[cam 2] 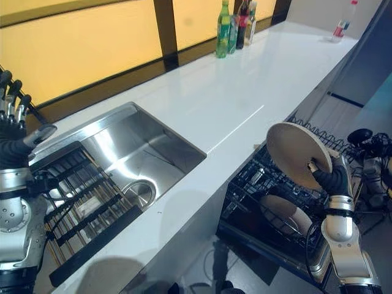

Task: Pick up plates and place into dishwasher.

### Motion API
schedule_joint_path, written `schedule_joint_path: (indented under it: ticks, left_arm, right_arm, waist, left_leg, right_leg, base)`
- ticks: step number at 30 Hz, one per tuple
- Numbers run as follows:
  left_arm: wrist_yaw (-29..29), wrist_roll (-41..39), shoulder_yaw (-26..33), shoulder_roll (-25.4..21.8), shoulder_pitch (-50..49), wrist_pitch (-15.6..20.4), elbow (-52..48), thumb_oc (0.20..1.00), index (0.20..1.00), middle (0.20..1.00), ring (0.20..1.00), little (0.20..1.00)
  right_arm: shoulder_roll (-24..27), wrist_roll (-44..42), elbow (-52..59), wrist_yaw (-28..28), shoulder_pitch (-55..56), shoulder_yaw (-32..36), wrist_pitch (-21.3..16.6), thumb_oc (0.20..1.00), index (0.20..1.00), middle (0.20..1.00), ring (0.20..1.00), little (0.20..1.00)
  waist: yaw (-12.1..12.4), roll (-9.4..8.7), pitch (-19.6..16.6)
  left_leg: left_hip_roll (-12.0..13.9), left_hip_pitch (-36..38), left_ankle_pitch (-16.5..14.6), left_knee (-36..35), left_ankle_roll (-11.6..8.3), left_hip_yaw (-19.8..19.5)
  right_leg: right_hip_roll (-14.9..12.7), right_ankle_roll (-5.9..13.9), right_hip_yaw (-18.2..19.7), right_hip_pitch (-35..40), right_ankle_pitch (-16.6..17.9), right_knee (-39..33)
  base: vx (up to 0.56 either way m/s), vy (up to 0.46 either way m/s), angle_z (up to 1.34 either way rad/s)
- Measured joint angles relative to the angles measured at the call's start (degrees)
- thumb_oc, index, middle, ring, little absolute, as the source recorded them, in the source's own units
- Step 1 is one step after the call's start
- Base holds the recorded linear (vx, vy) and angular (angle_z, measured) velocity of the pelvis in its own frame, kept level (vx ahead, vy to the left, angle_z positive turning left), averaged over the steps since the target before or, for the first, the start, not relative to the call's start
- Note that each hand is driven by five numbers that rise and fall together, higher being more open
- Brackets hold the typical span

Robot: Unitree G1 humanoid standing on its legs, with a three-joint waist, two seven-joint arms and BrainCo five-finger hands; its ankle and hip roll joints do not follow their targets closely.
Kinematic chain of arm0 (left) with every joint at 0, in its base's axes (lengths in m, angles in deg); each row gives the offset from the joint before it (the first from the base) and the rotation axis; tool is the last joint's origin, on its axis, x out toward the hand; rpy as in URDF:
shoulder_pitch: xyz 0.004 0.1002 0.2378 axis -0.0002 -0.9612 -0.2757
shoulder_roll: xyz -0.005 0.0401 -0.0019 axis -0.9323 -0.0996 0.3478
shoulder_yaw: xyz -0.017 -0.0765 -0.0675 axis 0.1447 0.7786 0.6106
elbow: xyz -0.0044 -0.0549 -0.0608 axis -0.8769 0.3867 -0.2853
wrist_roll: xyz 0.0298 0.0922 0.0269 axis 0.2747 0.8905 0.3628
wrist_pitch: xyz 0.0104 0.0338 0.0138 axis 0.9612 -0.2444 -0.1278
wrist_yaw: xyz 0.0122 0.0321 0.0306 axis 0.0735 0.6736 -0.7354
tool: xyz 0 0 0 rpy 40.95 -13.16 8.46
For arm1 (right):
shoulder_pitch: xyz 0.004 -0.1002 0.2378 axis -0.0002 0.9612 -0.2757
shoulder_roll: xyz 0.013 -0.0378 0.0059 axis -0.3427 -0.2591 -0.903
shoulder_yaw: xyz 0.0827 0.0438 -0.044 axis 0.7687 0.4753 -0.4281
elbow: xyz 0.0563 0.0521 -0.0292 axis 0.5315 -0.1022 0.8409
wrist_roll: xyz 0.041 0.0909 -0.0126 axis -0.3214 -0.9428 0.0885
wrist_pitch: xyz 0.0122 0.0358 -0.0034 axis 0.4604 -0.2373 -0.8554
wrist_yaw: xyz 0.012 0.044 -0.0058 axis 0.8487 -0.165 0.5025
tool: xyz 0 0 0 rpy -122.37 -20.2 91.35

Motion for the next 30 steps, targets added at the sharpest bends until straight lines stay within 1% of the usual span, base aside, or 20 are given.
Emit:
schedule_joint_path:
  ticks: [2, 6, 8, 11, 13, 15, 17, 19, 21, 23, 26, 30]
  left_arm:
    - [-2.3, 0.0, -0.2, -1.4, 1.0, 0.0, 0.5, 1.0, 1.0, 1.0, 1.0, 1.0]
    - [-5.9, 0.5, -0.6, -2.5, 4.5, 0.3, 1.1, 1.0, 1.0, 1.0, 1.0, 1.0]
    - [-7.9, 0.7, -1.7, -2.9, 6.8, 0.6, 2.7, 1.0, 1.0, 1.0, 1.0, 1.0]
    - [-10.4, 1.1, -2.7, -3.3, 7.9, 1.0, 3.2, 1.0, 1.0, 1.0, 1.0, 1.0]
    - [-11.5, 1.9, -3.0, -4.1, 7.8, 1.1, 3.2, 1.0, 1.0, 1.0, 1.0, 1.0]
    - [-12.3, 2.3, -3.3, -4.8, 7.9, 1.3, 3.1, 1.0, 1.0, 1.0, 1.0, 1.0]
    - [-13.1, 2.7, -3.4, -5.9, 8.3, 1.4, 3.1, 1.0, 1.0, 1.0, 1.0, 1.0]
    - [-13.9, 2.7, -3.8, -6.4, 9.4, 1.3, 3.1, 1.0, 1.0, 1.0, 1.0, 1.0]
    - [-14.6, 2.8, -4.9, -7.7, 10.1, 1.2, 3.1, 1.0, 1.0, 1.0, 1.0, 1.0]
    - [-15.2, 2.8, -4.9, -7.7, 10.2, 1.1, 3.1, 1.0, 1.0, 1.0, 1.0, 1.0]
    - [-16.3, 2.8, -4.9, -7.8, 10.2, 1.1, 3.1, 1.0, 1.0, 1.0, 1.0, 1.0]
    - [-17.0, 3.0, -5.3, -7.9, 10.7, 1.0, 3.1, 1.0, 1.0, 1.0, 1.0, 1.0]
  right_arm:
    - [1.5, 0.4, -2.3, 1.8, -3.0, -0.5, 0.2, 0.2, 0.2, 0.2, 0.2, 0.2]
    - [3.4, 0.5, -3.4, 5.7, -8.5, -2.4, 0.5, 0.2, 0.2, 0.2, 0.2, 0.2]
    - [4.3, 0.5, -4.4, 7.2, -11.2, -3.8, 0.7, 0.2, 0.2, 0.2, 0.2, 0.2]
    - [5.3, 0.5, -5.1, 8.9, -14.8, -5.4, 1.5, 0.2, 0.2, 0.2, 0.2, 0.2]
    - [5.3, 0.5, -5.5, 9.7, -16.1, -6.6, 2.0, 0.2, 0.2, 0.2, 0.2, 0.2]
    - [5.7, 0.9, -6.7, 10.2, -16.2, -7.6, 2.2, 0.2, 0.2, 0.2, 0.2, 0.2]
    - [8.0, 3.0, -7.8, 11.3, -16.3, -8.2, 2.4, 0.2, 0.2, 0.2, 0.2, 0.2]
    - [10.3, 5.7, -9.9, 12.5, -17.7, -9.1, 3.6, 0.2, 0.2, 0.2, 0.2, 0.2]
    - [12.2, 7.2, -10.9, 13.5, -19.1, -9.2, 4.7, 0.2, 0.2, 0.2, 0.2, 0.2]
    - [13.7, 7.8, -10.9, 15.1, -19.9, -9.2, 5.3, 0.2, 0.2, 0.2, 0.2, 0.2]
    - [15.0, 9.0, -11.0, 17.7, -20.8, -8.9, 5.7, 0.2, 0.2, 0.2, 0.2, 0.2]
    - [15.6, 9.2, -11.1, 18.0, -21.8, -8.6, 6.1, 0.2, 0.2, 0.2, 0.2, 0.2]
  waist:
    - [-0.8, 0.66, 2.8]
    - [-1.0, 1.77, 9.1]
    - [-0.9, 2.64, 12.0]
    - [-0.8, 3.99, 15.8]
    - [-0.7, 4.59, 17.7]
    - [-0.7, 4.81, 18.1]
    - [-0.8, 4.88, 18.2]
    - [-0.9, 4.88, 18.2]
    - [-0.9, 4.94, 18.3]
    - [-1.0, 5.25, 18.5]
    - [-1.0, 5.66, 19.0]
    - [-1.1, 6.43, 19.5]
  left_leg:
    - [-0.1, -4.0, -0.1, 3.0, 0.09, -0.3]
    - [0.2, -11.0, -0.7, 7.9, -0.06, -0.9]
    - [0.7, -14.4, -0.8, 9.8, -0.26, -1.3]
    - [1.3, -17.9, -0.9, 12.0, -0.64, -1.5]
    - [1.6, -18.6, -0.9, 12.4, -0.91, -1.6]
    - [1.9, -18.9, -0.9, 12.2, -1.13, -1.7]
    - [2.1, -19.7, -0.8, 12.2, -1.3, -1.8]
    - [2.3, -20.1, -0.8, 12.2, -1.39, -1.8]
    - [2.4, -20.6, -0.7, 12.1, -1.45, -1.7]
    - [2.4, -20.6, -0.7, 12.0, -1.46, -1.6]
    - [2.3, -20.7, -0.7, 11.6, -1.46, -1.2]
    - [2.2, -21.4, -0.7, 11.6, -1.51, -1.1]
  right_leg:
    - [0.3, 0.0, 0.0, -2.6, 0.7, 1.0]
    - [0.7, -0.06, -0.4, -8.5, 1.0, 3.7]
    - [1.2, -0.25, -0.8, -11.6, 1.0, 5.2]
    - [2.0, -0.7, -0.9, -14.9, 1.2, 7.1]
    - [2.4, -0.98, -0.9, -15.8, 1.0, 7.9]
    - [2.6, -1.26, -1.1, -16.2, 0.9, 8.1]
    - [2.6, -1.52, -2.1, -17.2, 0.8, 8.5]
    - [2.6, -1.74, -3.1, -17.8, 0.9, 8.6]
    - [2.6, -1.86, -3.3, -18.4, 1.0, 8.7]
    - [2.6, -1.88, -3.3, -18.7, 1.0, 8.7]
    - [2.5, -1.97, -3.2, -19.5, 0.9, 9.1]
    - [2.5, -2.07, -3.2, -20.9, 0.8, 10.0]
  base:
    - [-0.26, -0.239, 0.06]
    - [-0.25, -0.277, 0.05]
    - [-0.17, -0.263, 0.06]
    - [-0.06, -0.217, -0.01]
    - [-0.01, -0.209, -0.02]
    - [-0.02, -0.182, 0.0]
    - [-0.01, -0.169, 0.0]
    - [0.0, -0.113, -0.01]
    - [0.0, -0.056, -0.04]
    - [-0.01, -0.017, -0.07]
    - [0.01, -0.005, -0.09]
    - [0.01, 0.005, -0.08]
